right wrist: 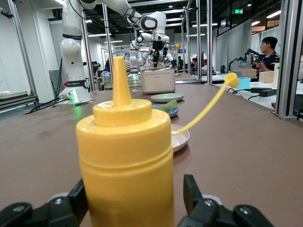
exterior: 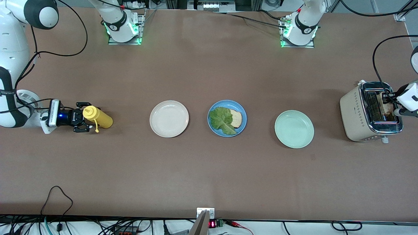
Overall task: Make sandwich in blue plate with both arms
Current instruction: 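Release the mustard with the right gripper while the left gripper grasps bread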
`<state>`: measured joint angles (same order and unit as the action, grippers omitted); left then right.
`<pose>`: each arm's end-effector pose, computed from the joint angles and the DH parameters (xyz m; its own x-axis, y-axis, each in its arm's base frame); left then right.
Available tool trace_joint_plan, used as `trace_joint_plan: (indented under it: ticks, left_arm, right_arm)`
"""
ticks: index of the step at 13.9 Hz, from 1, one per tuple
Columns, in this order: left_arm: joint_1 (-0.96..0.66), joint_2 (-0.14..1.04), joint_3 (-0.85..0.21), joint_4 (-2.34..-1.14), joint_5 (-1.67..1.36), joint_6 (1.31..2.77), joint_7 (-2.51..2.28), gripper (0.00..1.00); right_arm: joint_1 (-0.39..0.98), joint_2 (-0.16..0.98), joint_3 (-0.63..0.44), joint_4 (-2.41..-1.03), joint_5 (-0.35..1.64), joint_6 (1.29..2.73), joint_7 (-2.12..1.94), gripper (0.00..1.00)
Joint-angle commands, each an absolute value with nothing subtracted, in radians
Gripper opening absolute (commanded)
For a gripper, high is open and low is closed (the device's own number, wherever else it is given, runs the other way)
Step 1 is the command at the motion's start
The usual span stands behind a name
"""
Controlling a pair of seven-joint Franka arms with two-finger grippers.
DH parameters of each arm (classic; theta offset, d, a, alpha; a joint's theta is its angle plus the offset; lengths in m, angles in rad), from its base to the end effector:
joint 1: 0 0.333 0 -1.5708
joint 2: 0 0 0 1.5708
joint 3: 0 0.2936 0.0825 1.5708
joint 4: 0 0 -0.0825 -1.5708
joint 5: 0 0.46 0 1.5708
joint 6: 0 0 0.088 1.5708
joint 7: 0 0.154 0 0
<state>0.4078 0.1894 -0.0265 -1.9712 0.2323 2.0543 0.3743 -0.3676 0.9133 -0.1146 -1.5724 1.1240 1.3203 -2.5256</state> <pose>0.5832 0.2574 0.2581 0.9794 -0.0985 -0.1760 -0.1225 -0.9838 -0.1312 0.5976 -0.1382 0.0396 0.0638 0.1437 0.9876 0.9955 0.0608 -0.0731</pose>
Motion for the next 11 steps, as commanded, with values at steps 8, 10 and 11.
trace_joint_plan:
  ticks: [8,10,11]
  left_arm:
    - [0.4,0.16,-0.119,-1.622,0.242,1.599,0.439,0.03]
    - [0.402,0.156,-0.136,-1.603,0.242,1.588,0.439,0.03]
    - [0.4,0.155,-0.138,-1.605,0.242,1.588,0.436,0.03]
  right_arm:
    - [-0.44,0.885,-0.156,-1.494,0.982,1.325,-2.472,1.0]
    - [-0.43,0.847,-0.166,-1.451,0.928,1.33,-2.369,1.0]
    - [-0.416,0.821,-0.167,-1.436,0.902,1.331,-2.297,1.0]
